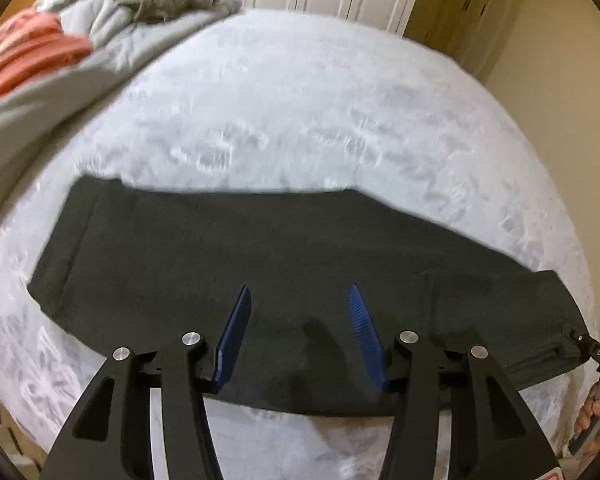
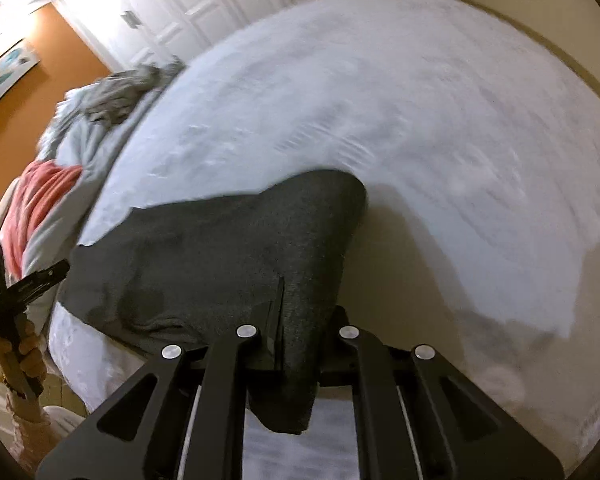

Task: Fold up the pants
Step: 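Grasp the folded pants with the left tool while the right tool grasps the folded end, then lift the folded end with the right tool and fold it over onto the pants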

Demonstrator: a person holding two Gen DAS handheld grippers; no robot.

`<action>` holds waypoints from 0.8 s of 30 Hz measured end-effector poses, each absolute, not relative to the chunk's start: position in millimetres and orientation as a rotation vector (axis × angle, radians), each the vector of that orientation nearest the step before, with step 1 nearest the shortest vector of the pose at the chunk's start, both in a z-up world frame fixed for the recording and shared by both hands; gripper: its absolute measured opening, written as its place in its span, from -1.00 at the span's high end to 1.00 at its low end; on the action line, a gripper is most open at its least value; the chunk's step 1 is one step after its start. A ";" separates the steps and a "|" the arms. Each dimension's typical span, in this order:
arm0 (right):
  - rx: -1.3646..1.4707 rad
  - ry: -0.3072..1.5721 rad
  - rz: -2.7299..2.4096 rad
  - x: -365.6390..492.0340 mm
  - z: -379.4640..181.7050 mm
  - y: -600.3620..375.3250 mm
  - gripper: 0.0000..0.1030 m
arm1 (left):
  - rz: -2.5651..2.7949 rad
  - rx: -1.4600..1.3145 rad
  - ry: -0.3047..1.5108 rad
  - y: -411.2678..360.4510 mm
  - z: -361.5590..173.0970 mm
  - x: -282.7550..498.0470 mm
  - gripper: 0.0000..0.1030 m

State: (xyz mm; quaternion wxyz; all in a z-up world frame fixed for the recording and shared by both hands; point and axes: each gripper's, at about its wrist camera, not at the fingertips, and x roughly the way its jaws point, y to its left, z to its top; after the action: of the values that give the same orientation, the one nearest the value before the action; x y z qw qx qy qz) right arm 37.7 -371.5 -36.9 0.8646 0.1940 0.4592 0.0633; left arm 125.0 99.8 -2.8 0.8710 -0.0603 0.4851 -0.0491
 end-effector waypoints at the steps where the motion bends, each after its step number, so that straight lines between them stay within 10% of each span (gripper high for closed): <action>1: 0.407 0.964 0.130 34.7 -37.4 -375.7 0.84 | -0.103 -0.133 1.049 100.5 -10.7 126.5 0.05; 11: 0.186 0.901 0.020 29.8 -15.0 -344.5 0.59 | 0.000 -0.286 0.954 164.6 2.0 105.6 -0.33; 15: 0.201 0.768 0.010 22.2 18.8 -335.4 -0.23 | 0.226 -0.612 0.849 261.1 6.8 87.2 -0.73; 24: 0.163 0.780 0.082 40.5 25.1 -287.4 -0.28 | 0.318 -0.917 1.021 334.8 -72.7 92.7 -0.74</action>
State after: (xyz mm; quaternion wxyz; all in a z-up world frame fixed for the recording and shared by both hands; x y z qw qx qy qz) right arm 40.5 -287.4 25.1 0.9208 0.0793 0.3797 0.0398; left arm 92.7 334.8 -72.7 0.7620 -0.4214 0.4695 0.1462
